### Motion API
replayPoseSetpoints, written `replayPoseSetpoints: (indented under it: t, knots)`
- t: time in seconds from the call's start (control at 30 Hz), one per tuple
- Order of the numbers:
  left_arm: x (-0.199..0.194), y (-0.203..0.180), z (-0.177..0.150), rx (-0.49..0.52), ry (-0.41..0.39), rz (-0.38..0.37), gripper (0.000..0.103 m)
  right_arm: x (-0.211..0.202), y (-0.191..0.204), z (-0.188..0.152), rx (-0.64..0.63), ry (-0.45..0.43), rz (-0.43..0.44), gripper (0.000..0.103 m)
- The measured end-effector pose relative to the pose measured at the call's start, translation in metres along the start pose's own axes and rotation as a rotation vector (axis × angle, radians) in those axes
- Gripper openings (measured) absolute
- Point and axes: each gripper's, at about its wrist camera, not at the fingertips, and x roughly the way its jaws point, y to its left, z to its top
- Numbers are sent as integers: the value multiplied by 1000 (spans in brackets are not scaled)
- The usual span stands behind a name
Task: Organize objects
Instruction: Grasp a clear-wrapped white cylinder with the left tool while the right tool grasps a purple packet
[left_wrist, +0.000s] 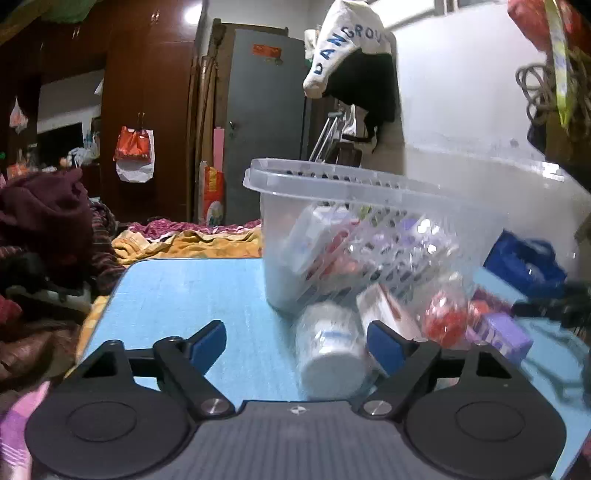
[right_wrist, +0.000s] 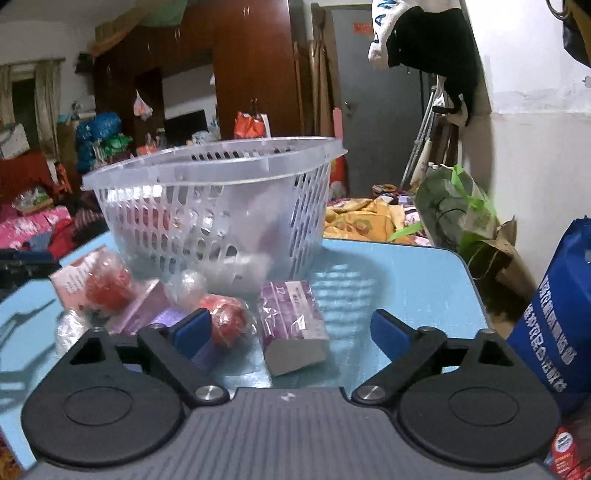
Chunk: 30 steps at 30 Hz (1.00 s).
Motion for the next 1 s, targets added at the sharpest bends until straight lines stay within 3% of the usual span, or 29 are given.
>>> replayPoseSetpoints:
  t: [0.1, 0.17, 0.27, 0.33, 0.37, 0.47, 0.83, 0.9, 1.0]
  knots:
    - [11, 3, 2, -41, 33, -7, 85, 6, 6, -1, -20, 26, -4, 84]
    - [21, -3, -1, -21, 85, 7, 84, 8, 4, -3, -28, 37, -11, 73]
    - [31, -8, -5, -8, 149, 1, 84, 12, 2, -3, -34, 55, -19, 66]
    - [28, -9, -6, -13, 141, -3, 84, 13, 2, -3, -39, 62, -17, 62]
    - [27, -8, -6, -14, 138, -3, 81, 13, 2, -3, -40, 64, -17, 61]
    - [27, -6, -7, -25, 145, -27, 51, 13, 3, -4, -46, 63, -29, 47]
    - [32, -8, -4, -7, 166, -39, 53, 23, -1, -1, -29, 113, -3, 50]
    - [32, -6, -4, -22, 166, -48, 53, 22, -2, -1, -25, 90, -19, 48]
    - [23, -2, -3, -45, 104, -58, 51, 14, -1, -2, -25, 43, -27, 48]
